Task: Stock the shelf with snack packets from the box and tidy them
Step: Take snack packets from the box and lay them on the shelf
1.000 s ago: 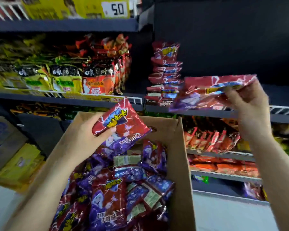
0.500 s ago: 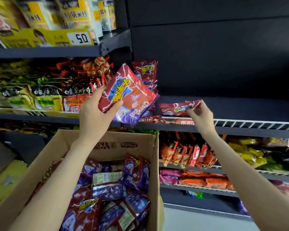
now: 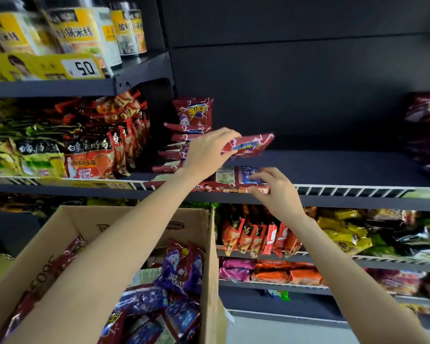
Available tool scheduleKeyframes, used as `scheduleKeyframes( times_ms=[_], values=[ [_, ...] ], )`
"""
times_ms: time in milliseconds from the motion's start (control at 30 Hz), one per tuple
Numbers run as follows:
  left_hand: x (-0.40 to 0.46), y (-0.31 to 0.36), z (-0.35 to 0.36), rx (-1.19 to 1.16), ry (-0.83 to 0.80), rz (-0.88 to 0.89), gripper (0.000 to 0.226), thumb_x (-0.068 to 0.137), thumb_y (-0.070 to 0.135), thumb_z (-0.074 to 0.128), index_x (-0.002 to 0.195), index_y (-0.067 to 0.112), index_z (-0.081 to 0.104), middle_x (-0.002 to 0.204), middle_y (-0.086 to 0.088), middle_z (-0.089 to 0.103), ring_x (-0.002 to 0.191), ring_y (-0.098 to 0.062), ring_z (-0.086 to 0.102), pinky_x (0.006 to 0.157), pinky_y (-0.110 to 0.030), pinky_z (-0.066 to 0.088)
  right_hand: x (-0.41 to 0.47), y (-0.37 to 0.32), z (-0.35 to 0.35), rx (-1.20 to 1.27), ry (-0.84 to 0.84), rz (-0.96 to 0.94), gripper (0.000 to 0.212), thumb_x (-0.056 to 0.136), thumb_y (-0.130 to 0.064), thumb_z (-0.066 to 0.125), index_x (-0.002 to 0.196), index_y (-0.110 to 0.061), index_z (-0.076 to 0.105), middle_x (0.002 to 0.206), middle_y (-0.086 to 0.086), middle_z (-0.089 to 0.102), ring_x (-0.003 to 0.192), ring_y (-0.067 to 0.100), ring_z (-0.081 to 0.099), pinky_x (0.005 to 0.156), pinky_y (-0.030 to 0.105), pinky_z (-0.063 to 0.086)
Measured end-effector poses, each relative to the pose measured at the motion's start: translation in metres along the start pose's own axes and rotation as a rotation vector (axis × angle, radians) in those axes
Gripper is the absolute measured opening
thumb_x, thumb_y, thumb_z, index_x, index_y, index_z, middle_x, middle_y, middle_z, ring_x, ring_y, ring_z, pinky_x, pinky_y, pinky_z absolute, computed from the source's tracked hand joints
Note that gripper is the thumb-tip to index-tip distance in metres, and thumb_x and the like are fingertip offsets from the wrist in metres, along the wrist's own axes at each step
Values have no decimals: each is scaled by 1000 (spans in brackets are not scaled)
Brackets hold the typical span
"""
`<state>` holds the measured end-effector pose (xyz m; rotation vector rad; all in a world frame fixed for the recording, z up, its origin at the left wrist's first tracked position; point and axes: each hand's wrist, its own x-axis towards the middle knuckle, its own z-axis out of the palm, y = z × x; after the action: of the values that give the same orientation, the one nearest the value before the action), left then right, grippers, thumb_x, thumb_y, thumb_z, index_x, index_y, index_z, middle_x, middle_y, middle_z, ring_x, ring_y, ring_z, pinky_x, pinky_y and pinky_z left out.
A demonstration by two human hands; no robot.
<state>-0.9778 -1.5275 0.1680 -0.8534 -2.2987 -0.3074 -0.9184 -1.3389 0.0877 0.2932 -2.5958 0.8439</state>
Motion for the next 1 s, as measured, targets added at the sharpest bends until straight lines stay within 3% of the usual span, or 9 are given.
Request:
scheduleKeyframes(
  times_ms=[67, 133, 200, 300, 467, 567, 733, 900, 1000],
  values=[
    [0, -3, 19, 34, -85, 63, 37, 74, 17, 78, 109, 15, 66, 104, 1, 68, 86, -19, 67, 60, -24, 49, -3, 1, 0, 0, 32, 1, 24, 90, -29, 62, 109, -16, 68, 120, 1, 59, 95, 19, 63, 73, 26, 49],
    [0, -6, 32, 86, -186, 95, 41, 76, 17, 76, 116, 18, 63, 111, 0, 66, 96, -22, 64, 76, -34, 51, -4, 2, 3, 33, 63, -6, 21, 90, -25, 62, 107, -13, 69, 114, 2, 62, 91, 18, 64, 72, 21, 47],
    [-1, -8, 38, 172, -326, 77, 41, 87, 29, 64, 127, 22, 57, 124, 2, 61, 111, -21, 57, 96, -38, 39, -2, 1, 6, 56, 97, -17, 20, 90, -22, 64, 105, -10, 69, 108, 4, 64, 89, 18, 64, 71, 19, 45],
    [-1, -10, 39, 234, -503, 25, 45, 97, 47, 41, 135, 25, 48, 133, 4, 55, 119, -16, 53, 108, -39, 25, 2, -3, 11, 49, 142, -16, 21, 89, -22, 64, 104, -8, 66, 101, 6, 64, 79, 19, 63, 67, 25, 50],
    [-9, -17, 20, 185, -500, -19, 41, 100, 39, 35, 135, 21, 48, 133, 1, 56, 123, -16, 49, 114, -40, 16, 5, -10, 20, -8, 153, 24, 19, 91, -24, 62, 103, -10, 65, 104, 6, 63, 76, 22, 62, 64, 27, 48],
    [-28, -14, -5, 106, -342, -1, 35, 99, 33, 40, 130, 22, 54, 127, 2, 59, 120, -16, 51, 105, -33, 31, -2, -15, 19, -103, 286, -73, 19, 88, -24, 61, 103, -13, 66, 108, 4, 63, 92, 23, 60, 78, 35, 45],
    [-89, -18, -50, -1, -72, 159, 20, 93, 22, 53, 103, 16, 70, 93, 4, 71, 88, -14, 64, 71, -27, 50, -30, -56, 21, -17, 403, -315, 16, 91, -16, 55, 99, -8, 67, 99, 4, 67, 94, 20, 57, 80, 28, 42],
    [-169, -46, -89, -21, 8, 117, 19, 91, 21, 55, 92, 13, 73, 75, 4, 70, 68, -11, 66, 53, -24, 51, -44, -111, 53, 63, 100, -435, 20, 94, -22, 49, 99, -11, 65, 80, -1, 68, 71, 14, 65, 58, 32, 54],
    [-228, -78, -100, -27, -118, -60, 24, 93, 28, 49, 94, 17, 70, 77, 6, 70, 70, -11, 66, 50, -26, 52, -47, -140, 92, -86, -256, -408, 19, 94, -28, 48, 105, -20, 62, 92, -3, 69, 80, 18, 67, 63, 36, 55]
  ],
)
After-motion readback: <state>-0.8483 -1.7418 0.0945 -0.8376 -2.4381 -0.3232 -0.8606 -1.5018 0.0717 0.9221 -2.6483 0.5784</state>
